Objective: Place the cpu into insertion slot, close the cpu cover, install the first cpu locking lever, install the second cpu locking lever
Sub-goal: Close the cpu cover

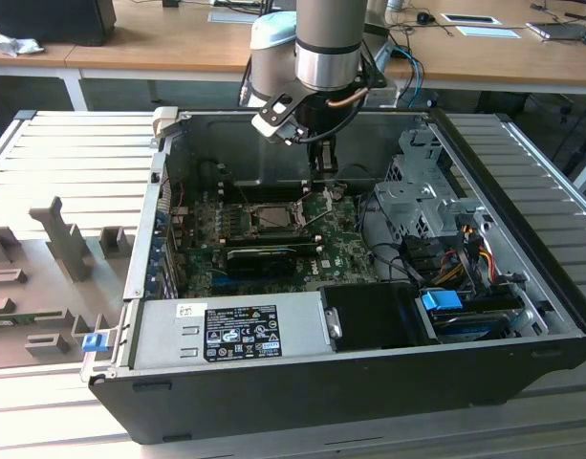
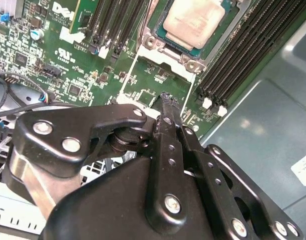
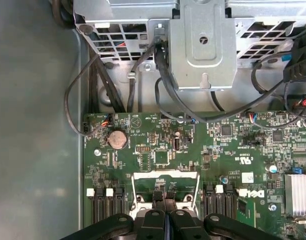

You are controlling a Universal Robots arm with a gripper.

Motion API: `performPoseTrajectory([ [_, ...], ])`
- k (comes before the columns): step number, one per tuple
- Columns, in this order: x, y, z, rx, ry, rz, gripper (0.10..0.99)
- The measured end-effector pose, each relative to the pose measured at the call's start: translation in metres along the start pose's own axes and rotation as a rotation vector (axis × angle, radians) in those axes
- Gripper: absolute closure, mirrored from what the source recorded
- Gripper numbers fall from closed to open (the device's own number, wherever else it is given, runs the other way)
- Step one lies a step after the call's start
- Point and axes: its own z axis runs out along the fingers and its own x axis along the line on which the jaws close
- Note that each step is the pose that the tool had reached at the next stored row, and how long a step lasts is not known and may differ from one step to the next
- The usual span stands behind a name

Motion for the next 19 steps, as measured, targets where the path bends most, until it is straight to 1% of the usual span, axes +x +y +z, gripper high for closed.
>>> performPoseTrajectory([
  [9,0.0,0.0044,0.0005,0.0,-0.0002,0.0,0.98],
  [11,0.0001,0.0093,0.0011,0.001,0.0001,0.0,0.98],
  [12,0.0003,0.0134,0.0014,0.002,0.0,0.0,0.98],
  [14,0.0004,0.0192,0.0021,0.003,0.0,0.0,0.98],
  [19,0.0005,0.0287,0.0044,0.003,-0.0001,0.0,0.98],
])
